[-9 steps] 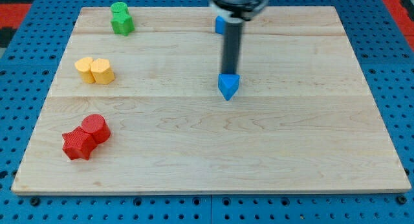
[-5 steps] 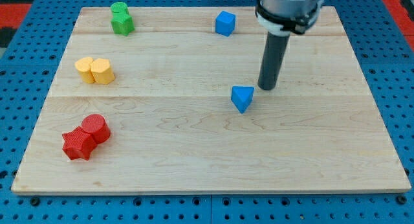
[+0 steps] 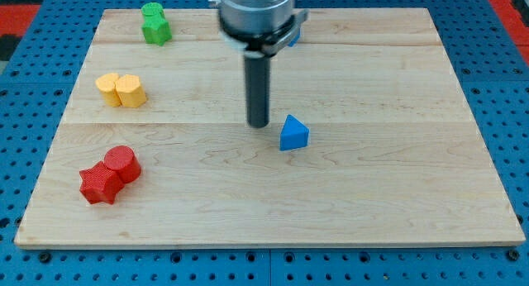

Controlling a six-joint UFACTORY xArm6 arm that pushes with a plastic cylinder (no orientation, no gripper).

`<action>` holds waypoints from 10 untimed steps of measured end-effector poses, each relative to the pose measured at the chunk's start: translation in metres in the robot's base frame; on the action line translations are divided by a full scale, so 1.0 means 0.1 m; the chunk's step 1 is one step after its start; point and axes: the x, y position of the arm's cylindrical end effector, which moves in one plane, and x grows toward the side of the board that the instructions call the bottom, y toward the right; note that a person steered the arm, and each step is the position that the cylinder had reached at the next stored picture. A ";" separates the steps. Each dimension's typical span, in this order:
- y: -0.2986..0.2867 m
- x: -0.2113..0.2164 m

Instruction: Push the blue triangle towards the bottom right of the board

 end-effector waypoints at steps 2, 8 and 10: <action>0.94 0.10; 1.88 0.15; 1.70 0.29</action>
